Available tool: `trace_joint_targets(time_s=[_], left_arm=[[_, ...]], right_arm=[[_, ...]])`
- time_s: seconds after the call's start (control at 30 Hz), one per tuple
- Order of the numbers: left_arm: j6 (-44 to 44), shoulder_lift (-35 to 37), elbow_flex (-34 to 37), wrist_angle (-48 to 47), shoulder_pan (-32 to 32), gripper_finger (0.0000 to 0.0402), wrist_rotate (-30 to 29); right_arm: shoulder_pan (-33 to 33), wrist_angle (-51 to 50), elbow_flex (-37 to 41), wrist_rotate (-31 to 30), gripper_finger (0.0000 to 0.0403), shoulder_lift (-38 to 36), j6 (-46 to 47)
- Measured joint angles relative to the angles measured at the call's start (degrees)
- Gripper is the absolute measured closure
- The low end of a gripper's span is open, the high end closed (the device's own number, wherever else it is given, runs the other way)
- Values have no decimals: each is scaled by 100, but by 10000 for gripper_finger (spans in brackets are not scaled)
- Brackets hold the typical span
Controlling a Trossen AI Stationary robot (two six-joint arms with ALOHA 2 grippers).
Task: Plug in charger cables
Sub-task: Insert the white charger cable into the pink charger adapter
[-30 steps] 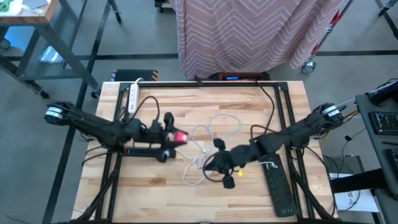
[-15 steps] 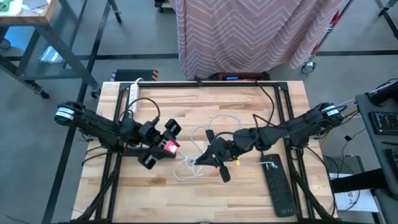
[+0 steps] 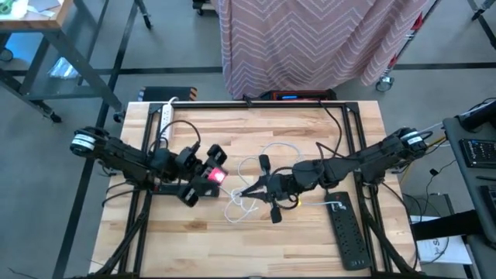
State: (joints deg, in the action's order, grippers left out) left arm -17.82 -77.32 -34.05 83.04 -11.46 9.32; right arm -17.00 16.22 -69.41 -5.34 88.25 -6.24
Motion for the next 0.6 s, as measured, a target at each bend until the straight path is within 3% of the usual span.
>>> trace_joint_targets(time_s=[0.07,0.27,0.33,0.47,0.6], left_arm=[[-30,0,-1,-197,0,266,-614],[-79,-79,-1,-652,-17,266,-2327],[-84,-110,-1,-767,-17,266,-2851],[-435,-238,-1,-1072,-17,265,-4307],[-902,-485,-8,-1115,10,262,-4890]], right_arm=[[-30,-167,0,-665,403,0,-286],[-120,-942,0,-3930,403,-2,-834],[-101,-1299,2,-4581,403,0,-697],[0,-1739,2,-4732,403,0,-391],[110,-1884,15,-4724,403,0,-431]])
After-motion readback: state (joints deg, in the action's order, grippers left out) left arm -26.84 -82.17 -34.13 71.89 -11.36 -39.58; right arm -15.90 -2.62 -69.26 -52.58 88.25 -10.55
